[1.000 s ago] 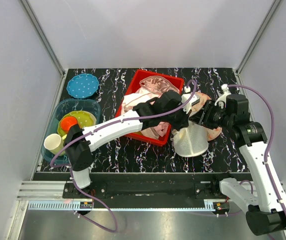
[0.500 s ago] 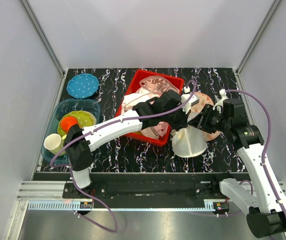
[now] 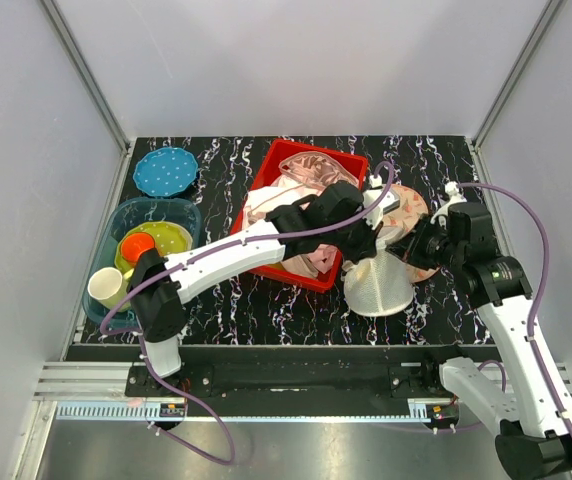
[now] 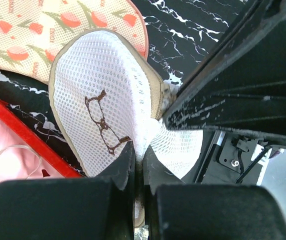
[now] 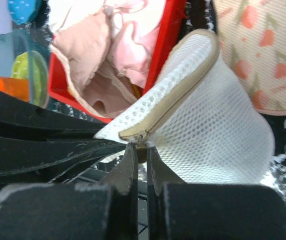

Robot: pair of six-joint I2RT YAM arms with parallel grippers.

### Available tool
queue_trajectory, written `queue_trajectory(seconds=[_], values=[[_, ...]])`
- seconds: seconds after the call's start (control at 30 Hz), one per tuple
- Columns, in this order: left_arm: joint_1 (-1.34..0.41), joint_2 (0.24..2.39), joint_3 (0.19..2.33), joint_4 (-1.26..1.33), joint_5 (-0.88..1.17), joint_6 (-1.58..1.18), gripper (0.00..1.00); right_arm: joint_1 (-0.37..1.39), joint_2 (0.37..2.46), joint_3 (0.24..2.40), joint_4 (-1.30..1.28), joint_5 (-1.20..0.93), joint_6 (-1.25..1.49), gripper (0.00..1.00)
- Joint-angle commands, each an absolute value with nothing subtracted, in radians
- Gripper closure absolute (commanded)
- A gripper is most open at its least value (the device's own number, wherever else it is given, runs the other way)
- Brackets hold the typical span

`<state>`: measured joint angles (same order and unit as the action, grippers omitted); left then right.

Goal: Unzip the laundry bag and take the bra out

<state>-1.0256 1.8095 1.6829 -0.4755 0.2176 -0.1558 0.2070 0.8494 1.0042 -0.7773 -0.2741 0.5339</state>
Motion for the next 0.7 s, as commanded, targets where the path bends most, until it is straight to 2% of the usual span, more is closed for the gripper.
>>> queue_trajectory(seconds=[0.0, 0.07, 0.27, 0.43, 0.63, 0.67], values=[[-1.020, 1.743, 1.707, -0.416, 0.249, -0.124, 1.00, 0.203, 0.830, 1.080, -0.905, -0.019, 0.427, 1.00], [-1.020, 1.729, 1.688, -0.416, 0.250, -0.106, 1.00, 0.174, 0.830, 1.095, -0.937, 0.043, 0.402, 1.00], [-1.009, 1.683, 1.648, -0.413, 0.284, -0.064, 1.00, 0.074, 0.883, 1.077, -0.914, 0.017, 0.359, 1.00], [-1.008, 1.625, 1.600, -0.414, 0.327, -0.020, 1.00, -0.039, 0.914, 1.022, -0.838, -0.113, 0.370, 1.00], [-1.009, 1.588, 1.565, -0.413, 0.344, -0.006, 1.00, -0.078, 0.934, 1.003, -0.816, -0.204, 0.390, 1.00], [-1.009, 1.585, 1.562, -0.410, 0.341, -0.006, 1.00, -0.081, 0.922, 1.009, -0.816, -0.222, 0.390, 0.97]])
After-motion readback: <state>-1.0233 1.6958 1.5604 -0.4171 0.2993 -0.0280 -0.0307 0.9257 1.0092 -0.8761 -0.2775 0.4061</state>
